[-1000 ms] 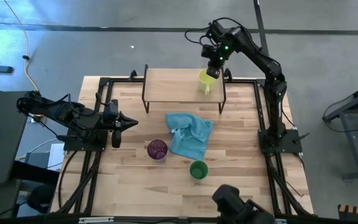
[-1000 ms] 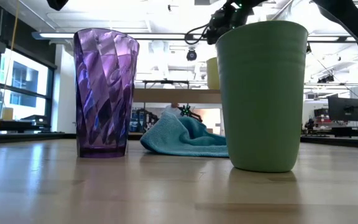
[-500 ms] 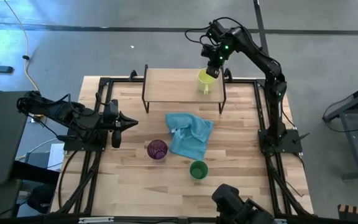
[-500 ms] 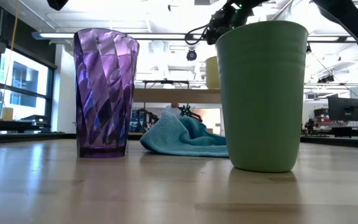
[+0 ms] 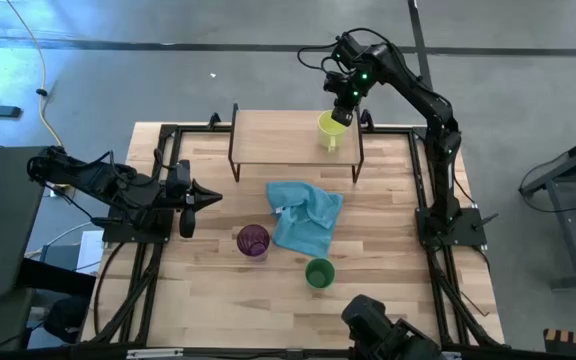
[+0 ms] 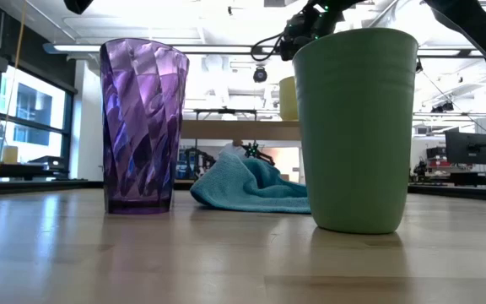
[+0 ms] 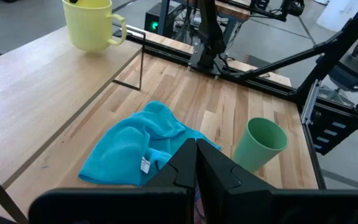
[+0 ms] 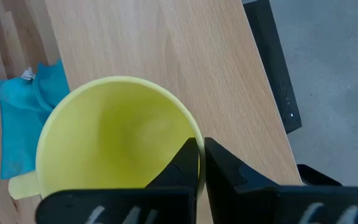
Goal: Stack small to large cups/mugs on shelf
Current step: Put the yellow mug on the shelf
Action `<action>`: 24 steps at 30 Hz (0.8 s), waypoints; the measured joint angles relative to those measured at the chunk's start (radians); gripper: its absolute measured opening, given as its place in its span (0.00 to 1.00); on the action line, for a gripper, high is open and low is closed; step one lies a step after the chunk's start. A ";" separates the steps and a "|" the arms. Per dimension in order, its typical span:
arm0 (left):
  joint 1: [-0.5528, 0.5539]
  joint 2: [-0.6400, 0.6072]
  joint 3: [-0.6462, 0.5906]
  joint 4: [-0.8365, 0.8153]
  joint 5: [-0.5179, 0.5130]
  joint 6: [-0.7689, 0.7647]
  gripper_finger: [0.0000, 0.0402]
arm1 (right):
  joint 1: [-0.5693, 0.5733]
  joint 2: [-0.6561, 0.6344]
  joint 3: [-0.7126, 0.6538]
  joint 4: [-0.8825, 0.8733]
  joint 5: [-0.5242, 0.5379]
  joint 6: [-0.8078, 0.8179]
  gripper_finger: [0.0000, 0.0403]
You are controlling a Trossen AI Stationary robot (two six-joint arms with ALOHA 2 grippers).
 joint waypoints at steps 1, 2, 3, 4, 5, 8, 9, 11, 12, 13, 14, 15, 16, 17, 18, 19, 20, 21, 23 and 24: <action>0.000 0.000 0.000 0.000 0.000 0.000 0.00 | 0.000 0.000 0.000 0.000 0.000 -0.001 0.00; 0.000 0.000 0.000 0.000 0.000 0.000 0.00 | 0.000 0.000 0.000 0.000 0.000 -0.004 0.00; 0.000 0.000 0.000 0.000 0.000 0.000 0.00 | 0.000 0.000 0.000 0.000 0.000 -0.008 0.00; 0.000 0.000 0.000 0.000 0.000 0.000 0.00 | 0.000 0.000 0.000 0.000 0.000 -0.009 0.00; 0.000 0.000 0.000 0.000 0.000 0.000 0.00 | -0.003 0.000 0.000 0.000 0.000 -0.010 0.00; 0.000 0.000 0.000 0.001 0.000 -0.001 0.00 | -0.008 0.000 0.000 0.000 0.000 -0.014 0.00; 0.000 0.000 0.000 0.001 0.000 -0.001 0.00 | -0.011 0.000 0.000 0.000 0.001 -0.015 0.00; 0.000 0.000 0.000 0.001 0.000 -0.001 0.00 | -0.012 0.000 0.000 0.000 0.001 -0.016 0.00; 0.000 0.000 0.000 0.001 0.000 -0.001 0.00 | -0.015 0.000 0.000 0.000 0.000 -0.016 0.00; 0.000 0.000 0.000 0.001 0.000 -0.001 0.00 | -0.018 0.000 0.000 0.000 0.000 -0.016 0.00; 0.000 0.000 0.000 0.001 0.000 -0.002 0.00 | -0.018 0.000 0.000 0.000 0.000 -0.016 0.00; 0.000 0.000 0.000 0.001 0.000 -0.002 0.00 | -0.018 0.000 0.000 0.001 0.000 -0.017 0.00; 0.000 0.000 0.000 0.001 0.000 -0.001 0.00 | -0.018 0.000 0.000 0.003 0.000 -0.018 0.00; 0.000 0.000 0.000 0.001 0.000 -0.002 0.00 | -0.018 0.000 0.000 0.007 -0.001 -0.018 0.00; 0.000 0.000 0.000 0.001 0.000 -0.001 0.00 | -0.018 0.000 0.000 0.010 -0.003 -0.018 0.00; 0.000 0.000 0.000 0.001 0.000 -0.002 0.00 | -0.018 0.000 0.000 0.010 -0.006 -0.018 0.00; 0.000 0.000 0.000 0.001 0.000 -0.001 0.00 | -0.018 0.000 0.000 0.010 -0.006 -0.018 0.00; 0.000 0.000 0.000 0.001 0.000 -0.002 0.00 | -0.018 0.000 -0.001 0.010 -0.007 -0.018 0.00; 0.000 0.000 0.000 0.001 0.000 -0.002 0.00 | -0.018 0.000 -0.001 0.010 -0.007 -0.019 0.00; 0.000 0.000 0.000 0.001 0.000 -0.002 0.00 | -0.018 0.000 -0.001 0.009 -0.007 -0.020 0.00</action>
